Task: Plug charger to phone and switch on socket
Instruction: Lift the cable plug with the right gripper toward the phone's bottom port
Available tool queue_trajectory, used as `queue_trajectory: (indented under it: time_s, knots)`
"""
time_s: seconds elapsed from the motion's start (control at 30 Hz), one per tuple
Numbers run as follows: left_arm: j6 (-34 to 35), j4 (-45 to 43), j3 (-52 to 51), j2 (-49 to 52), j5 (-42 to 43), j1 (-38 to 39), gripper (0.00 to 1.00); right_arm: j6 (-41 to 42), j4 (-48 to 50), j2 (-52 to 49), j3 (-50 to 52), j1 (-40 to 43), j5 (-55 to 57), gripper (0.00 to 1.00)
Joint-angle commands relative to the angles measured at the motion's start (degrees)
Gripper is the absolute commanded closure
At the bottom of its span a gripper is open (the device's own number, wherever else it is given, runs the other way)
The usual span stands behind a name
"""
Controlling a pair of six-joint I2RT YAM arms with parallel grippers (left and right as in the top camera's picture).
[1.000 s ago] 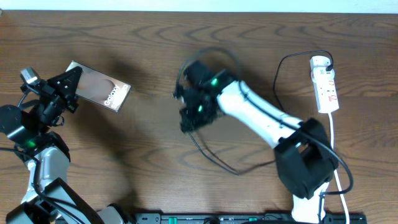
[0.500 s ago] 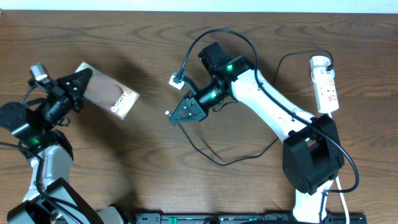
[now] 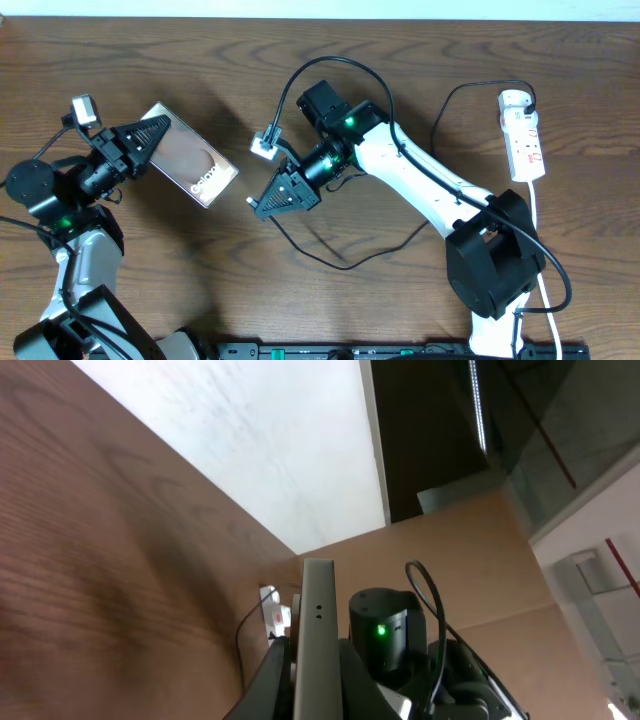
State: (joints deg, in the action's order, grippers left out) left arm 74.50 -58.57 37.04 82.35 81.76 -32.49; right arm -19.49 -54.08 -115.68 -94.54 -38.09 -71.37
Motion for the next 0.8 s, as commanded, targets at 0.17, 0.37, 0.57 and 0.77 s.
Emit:
queue_trajectory:
  time_s: [0.17, 0.37, 0.57, 0.77]
  knots:
    - [-0.74, -0.76, 0.92, -0.72, 0.94, 0.17, 0.93, -0.31, 0.55, -1.62, -0.04, 0.11, -10.08, 0.99]
    - [-0.76, -0.76, 0.92, -0.72, 0.55, 0.17, 0.93, -4.46, 1.09, -6.27, 0.59, 0.0, -17.11, 0.99]
    - [-0.79, -0.98, 0.92, -0.72, 0.74, 0.17, 0.93, -5.44, 2.71, -10.56, 0.59, -0.61, -18.18, 0.99]
    - [-2.95, -0.96, 0.92, -0.72, 1.55, 0.17, 0.93, -3.78, 5.09, -10.64, 0.52, -1.03, -18.16, 0.99]
